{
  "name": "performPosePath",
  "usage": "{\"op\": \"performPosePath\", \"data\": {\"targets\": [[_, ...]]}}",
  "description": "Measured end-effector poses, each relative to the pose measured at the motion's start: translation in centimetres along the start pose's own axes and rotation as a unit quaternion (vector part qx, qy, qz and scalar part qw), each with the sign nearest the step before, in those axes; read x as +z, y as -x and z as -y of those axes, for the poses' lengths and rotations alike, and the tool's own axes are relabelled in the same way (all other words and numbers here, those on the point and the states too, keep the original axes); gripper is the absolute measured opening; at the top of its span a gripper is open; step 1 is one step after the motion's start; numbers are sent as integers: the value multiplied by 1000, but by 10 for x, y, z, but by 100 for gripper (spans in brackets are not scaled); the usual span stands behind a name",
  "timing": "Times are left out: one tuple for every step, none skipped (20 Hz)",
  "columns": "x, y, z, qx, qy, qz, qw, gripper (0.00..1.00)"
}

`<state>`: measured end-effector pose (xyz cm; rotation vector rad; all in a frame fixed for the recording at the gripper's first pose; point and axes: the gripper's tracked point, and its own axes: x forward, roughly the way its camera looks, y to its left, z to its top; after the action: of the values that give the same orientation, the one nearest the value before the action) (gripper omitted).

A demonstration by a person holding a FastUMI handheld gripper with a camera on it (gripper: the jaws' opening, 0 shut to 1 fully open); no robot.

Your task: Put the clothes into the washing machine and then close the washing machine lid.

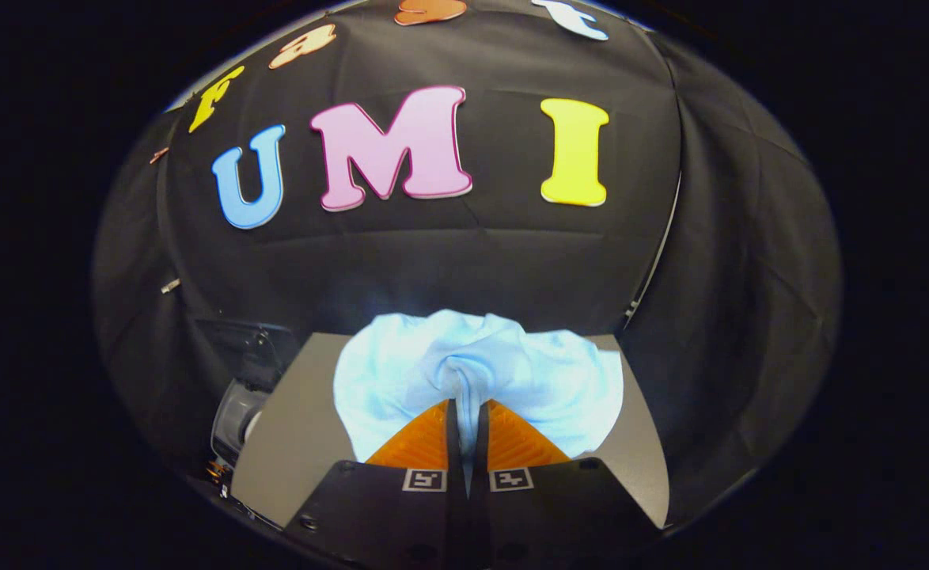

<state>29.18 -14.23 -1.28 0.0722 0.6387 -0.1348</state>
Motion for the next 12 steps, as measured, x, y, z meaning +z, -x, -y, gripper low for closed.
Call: {"op": "performPosePath", "data": {"targets": [[16, 14, -7, 8, -5, 25, 1000, 5], [30, 33, -14, 14, -9, 51, 999, 5], [45, 47, -23, 18, -11, 75, 997, 5], [57, 61, -34, 26, -9, 98, 995, 5], [67, 75, -48, 36, -2, 116, 993, 5], [74, 86, -62, 44, 6, 131, 990, 5], [83, 95, -75, 52, 12, 145, 988, 5], [90, 103, -90, 64, 18, 155, 986, 5], [95, 109, -106, 77, 23, 162, 984, 5], [100, 112, -123, 92, 26, 165, 982, 5], [104, 114, -140, 109, 26, 168, 980, 5], [108, 116, -159, 127, 26, 168, 977, 5]]}}
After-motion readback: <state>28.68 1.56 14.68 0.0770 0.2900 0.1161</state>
